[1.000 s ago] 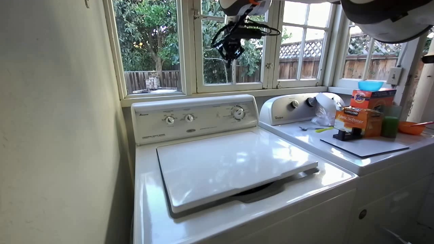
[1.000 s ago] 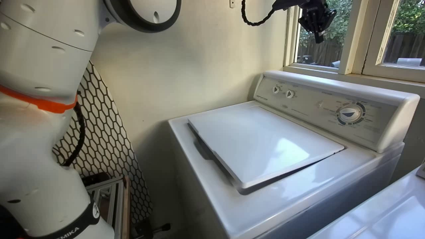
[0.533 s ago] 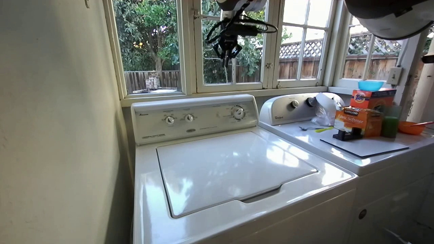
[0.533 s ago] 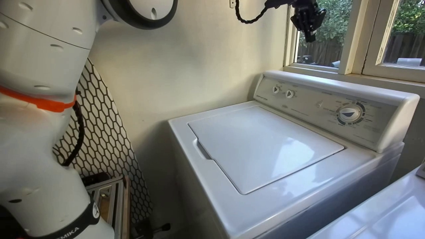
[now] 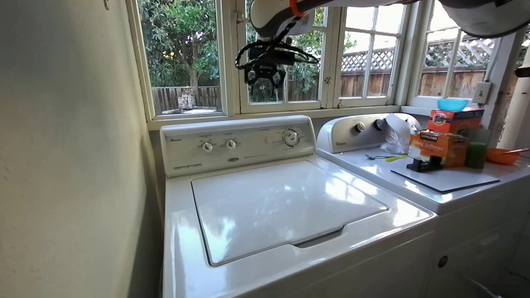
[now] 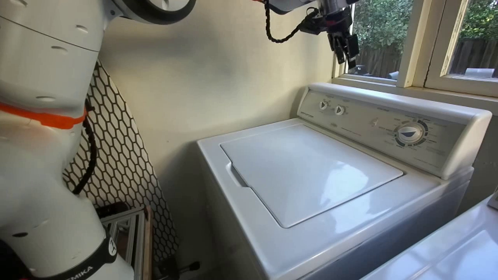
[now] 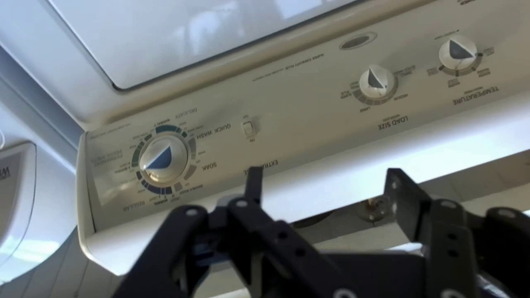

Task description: Close the washing machine on the left.

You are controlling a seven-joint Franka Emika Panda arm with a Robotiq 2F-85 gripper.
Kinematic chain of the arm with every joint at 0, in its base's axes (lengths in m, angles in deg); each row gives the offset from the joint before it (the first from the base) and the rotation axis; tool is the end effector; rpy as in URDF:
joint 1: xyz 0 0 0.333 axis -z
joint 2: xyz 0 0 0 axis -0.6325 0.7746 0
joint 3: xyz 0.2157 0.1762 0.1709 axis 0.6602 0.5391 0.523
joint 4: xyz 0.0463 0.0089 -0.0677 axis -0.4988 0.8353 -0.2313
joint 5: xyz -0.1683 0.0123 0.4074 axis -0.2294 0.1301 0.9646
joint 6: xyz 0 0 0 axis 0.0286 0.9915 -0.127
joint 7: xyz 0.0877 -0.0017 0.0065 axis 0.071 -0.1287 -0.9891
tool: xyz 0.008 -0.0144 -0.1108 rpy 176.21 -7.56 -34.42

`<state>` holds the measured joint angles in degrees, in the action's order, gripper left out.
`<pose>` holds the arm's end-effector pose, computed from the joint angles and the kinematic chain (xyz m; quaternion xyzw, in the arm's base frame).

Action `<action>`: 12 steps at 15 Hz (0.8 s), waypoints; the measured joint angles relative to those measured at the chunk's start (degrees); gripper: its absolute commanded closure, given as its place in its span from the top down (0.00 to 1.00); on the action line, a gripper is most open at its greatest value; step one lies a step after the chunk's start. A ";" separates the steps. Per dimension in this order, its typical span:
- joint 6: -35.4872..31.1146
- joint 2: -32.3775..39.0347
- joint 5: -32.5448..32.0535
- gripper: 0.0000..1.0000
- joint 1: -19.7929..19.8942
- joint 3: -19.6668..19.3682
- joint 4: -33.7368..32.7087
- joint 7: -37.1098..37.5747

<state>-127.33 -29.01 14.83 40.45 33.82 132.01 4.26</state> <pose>0.7784 0.1503 0.5525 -0.9633 0.1655 -0.2103 0.0221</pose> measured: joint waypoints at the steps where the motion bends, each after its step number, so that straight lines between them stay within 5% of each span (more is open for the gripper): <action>1: -0.17 -0.50 -0.01 1.00 -0.25 -0.01 1.93 1.90; 12: 14.68 -15.81 9.70 1.00 0.64 4.06 12.24 -0.45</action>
<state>-112.65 -44.82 24.52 41.08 37.88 144.25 3.81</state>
